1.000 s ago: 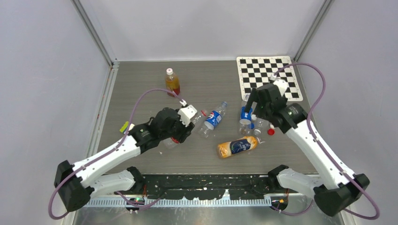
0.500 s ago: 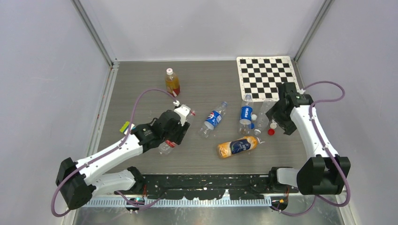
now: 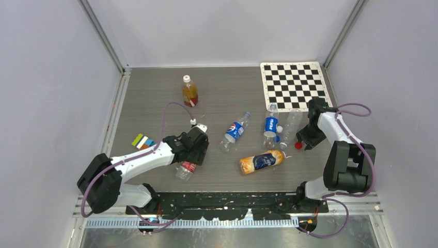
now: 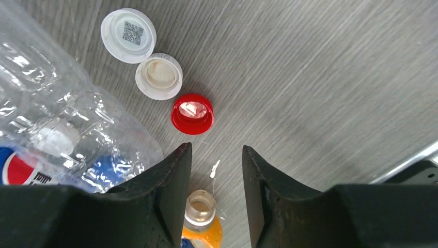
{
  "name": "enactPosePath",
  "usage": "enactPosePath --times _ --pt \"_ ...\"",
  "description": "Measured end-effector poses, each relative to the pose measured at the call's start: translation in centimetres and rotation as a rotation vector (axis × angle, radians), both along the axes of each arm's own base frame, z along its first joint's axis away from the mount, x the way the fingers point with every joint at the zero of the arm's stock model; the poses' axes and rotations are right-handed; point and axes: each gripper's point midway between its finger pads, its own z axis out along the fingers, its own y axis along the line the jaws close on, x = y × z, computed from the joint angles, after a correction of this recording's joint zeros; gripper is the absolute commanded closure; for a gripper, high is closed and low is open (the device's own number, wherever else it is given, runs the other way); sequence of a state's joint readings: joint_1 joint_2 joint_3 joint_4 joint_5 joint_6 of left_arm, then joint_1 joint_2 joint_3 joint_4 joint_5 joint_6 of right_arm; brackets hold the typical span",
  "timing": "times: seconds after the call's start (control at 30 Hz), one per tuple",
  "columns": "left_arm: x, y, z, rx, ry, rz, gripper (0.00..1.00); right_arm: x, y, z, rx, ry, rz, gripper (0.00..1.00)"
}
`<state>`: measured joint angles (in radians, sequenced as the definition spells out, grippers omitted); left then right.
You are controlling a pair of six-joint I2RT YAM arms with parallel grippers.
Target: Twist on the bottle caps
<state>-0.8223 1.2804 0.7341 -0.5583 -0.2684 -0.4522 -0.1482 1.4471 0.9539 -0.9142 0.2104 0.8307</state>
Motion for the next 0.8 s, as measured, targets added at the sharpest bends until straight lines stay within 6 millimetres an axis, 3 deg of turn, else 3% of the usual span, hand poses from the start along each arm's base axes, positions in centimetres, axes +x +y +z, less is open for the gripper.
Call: enactPosePath --times 0.23,0.53,0.7,0.8 --pt "-0.1 -0.3 -1.3 -0.018 0.04 0.048 0.17 -0.1 0.5 -2.7 0.034 0.033 0.017 0.61" --pt "-0.1 -0.4 -2.0 -0.036 0.066 0.09 0.08 0.3 0.6 -4.5 0.054 0.054 0.023 0.73" --pt "-0.1 -0.5 -1.4 -0.06 0.054 0.097 0.04 0.4 0.7 -4.4 0.057 0.048 0.031 0.71" --pt "0.1 -0.7 -0.2 -0.099 0.025 0.105 0.02 0.2 0.7 -4.1 0.055 0.04 0.04 0.63"
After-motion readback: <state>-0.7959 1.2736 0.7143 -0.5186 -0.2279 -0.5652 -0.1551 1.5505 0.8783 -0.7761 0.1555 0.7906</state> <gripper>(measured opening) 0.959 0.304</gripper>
